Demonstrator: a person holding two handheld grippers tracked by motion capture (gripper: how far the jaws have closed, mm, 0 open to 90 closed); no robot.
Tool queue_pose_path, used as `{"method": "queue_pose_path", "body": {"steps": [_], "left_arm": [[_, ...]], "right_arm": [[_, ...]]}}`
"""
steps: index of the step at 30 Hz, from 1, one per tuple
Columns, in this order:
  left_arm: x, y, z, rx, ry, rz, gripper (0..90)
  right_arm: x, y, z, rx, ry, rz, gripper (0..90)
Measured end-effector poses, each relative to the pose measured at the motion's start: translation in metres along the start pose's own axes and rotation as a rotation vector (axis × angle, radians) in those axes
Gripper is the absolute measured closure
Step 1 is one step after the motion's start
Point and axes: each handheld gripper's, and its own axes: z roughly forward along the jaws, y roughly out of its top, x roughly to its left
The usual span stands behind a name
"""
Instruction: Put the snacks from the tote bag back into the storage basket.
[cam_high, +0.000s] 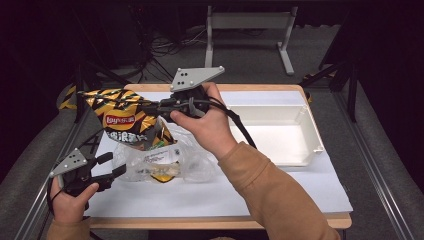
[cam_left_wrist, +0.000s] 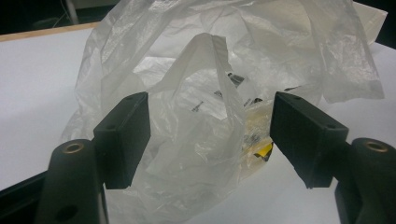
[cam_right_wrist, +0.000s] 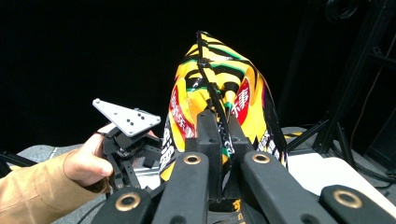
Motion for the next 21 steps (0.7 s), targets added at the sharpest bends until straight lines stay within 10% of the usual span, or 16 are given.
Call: {"method": "queue_pose_path", "body": {"steps": [21], "left_arm": [[-0.01,0.005,-0.011,-0.019,-0.013,0.02,28.4]], "right_arm": [[-0.013,-0.005,-0.074,0.003,-0.062,0.011,89.9]]}}
